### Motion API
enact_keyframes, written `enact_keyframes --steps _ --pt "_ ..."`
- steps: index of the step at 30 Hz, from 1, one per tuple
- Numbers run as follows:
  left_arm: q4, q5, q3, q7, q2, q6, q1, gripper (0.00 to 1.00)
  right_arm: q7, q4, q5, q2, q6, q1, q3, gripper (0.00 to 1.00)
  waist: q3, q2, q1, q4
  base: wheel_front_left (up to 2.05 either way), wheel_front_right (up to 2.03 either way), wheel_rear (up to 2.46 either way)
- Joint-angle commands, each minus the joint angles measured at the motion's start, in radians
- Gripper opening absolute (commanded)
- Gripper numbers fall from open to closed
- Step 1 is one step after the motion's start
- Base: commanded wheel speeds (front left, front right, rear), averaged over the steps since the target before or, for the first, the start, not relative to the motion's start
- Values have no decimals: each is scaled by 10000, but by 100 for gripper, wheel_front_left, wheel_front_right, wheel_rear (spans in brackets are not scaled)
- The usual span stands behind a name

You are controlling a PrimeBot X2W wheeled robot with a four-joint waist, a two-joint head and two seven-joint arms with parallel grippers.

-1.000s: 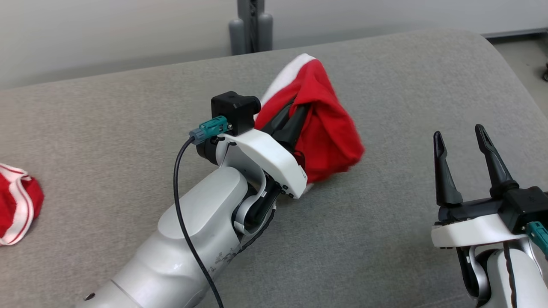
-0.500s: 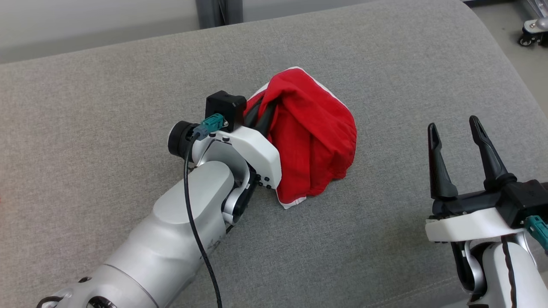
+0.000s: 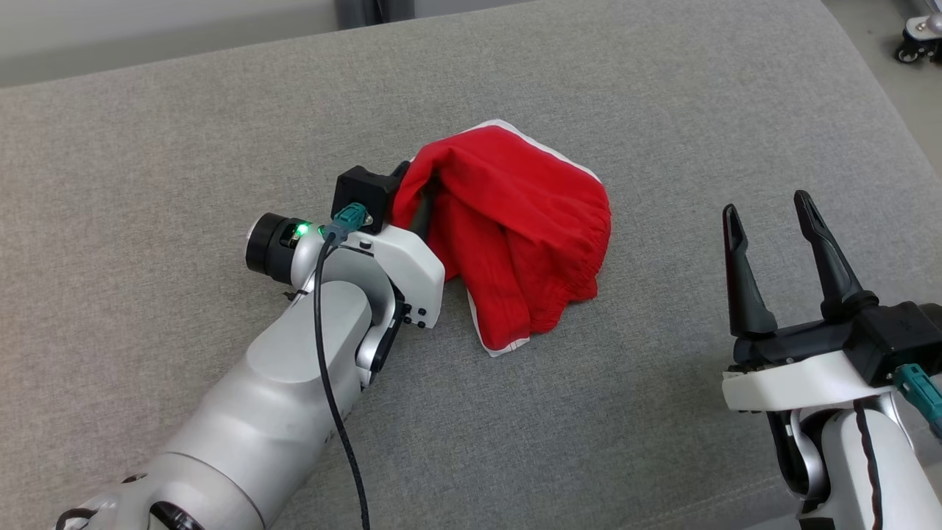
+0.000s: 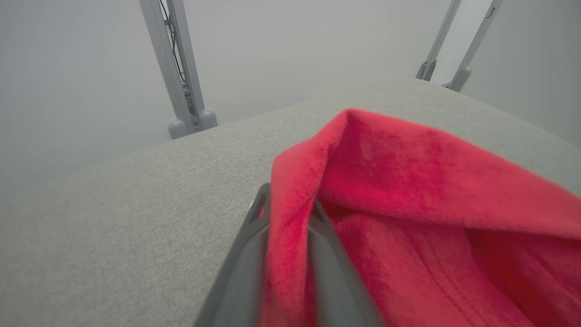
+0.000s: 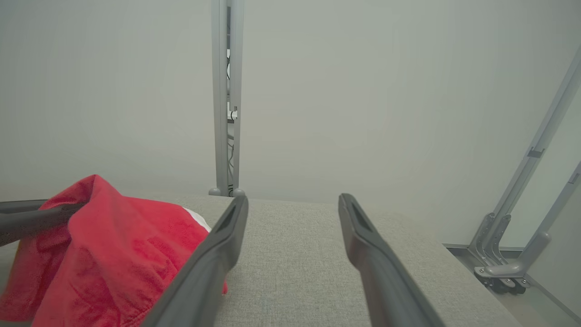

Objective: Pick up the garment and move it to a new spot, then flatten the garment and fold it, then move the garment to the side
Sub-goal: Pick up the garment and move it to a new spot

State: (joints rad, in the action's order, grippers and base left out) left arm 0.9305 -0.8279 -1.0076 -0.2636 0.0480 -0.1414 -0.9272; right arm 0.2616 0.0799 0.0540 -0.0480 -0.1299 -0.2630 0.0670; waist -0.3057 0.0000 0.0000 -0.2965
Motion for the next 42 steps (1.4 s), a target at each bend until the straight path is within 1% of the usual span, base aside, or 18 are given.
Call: enact_keyframes --steps 1,11,15,21,24,27,31,36,42 --pt "-43 -23 45 -22 45 54 15 100 42 15 0 -47 -16 -80 -46 100 41 0 0 84 0 0 0" --pt "-914 387 729 -19 46 -21 208 100 42 129 -205 -47 -16 32 -148 100 535 0 0 574 0 0 0" --pt "-1464 845 1312 -17 46 -84 456 100 42 134 -290 -47 -16 136 -193 100 882 0 0 858 0 0 0" --pt "-2548 1923 2528 -18 112 -178 1220 100 42 142 -431 -47 -16 395 -240 100 1443 0 0 1303 0 0 0" --pt "-3326 2575 3225 -18 258 -264 1935 100 42 133 -506 -50 -16 561 -250 100 1672 0 0 1525 0 0 0" --pt "-4166 3655 3601 -18 487 -484 2617 100 42 156 -613 -48 -16 738 -270 100 1882 0 0 1749 0 0 0" --pt "-5280 4574 4277 -18 567 -694 4035 100 42 196 -707 -51 -16 941 -288 100 2187 0 0 1937 0 0 0" --pt "-6369 5133 5264 -18 546 -545 5873 100 42 217 -780 -48 -16 1206 -325 100 2460 0 0 2190 0 0 0" --pt "-7360 5912 6354 -17 419 -340 7642 100 42 382 -724 -48 -16 1627 -357 100 2712 0 0 2455 0 0 0"
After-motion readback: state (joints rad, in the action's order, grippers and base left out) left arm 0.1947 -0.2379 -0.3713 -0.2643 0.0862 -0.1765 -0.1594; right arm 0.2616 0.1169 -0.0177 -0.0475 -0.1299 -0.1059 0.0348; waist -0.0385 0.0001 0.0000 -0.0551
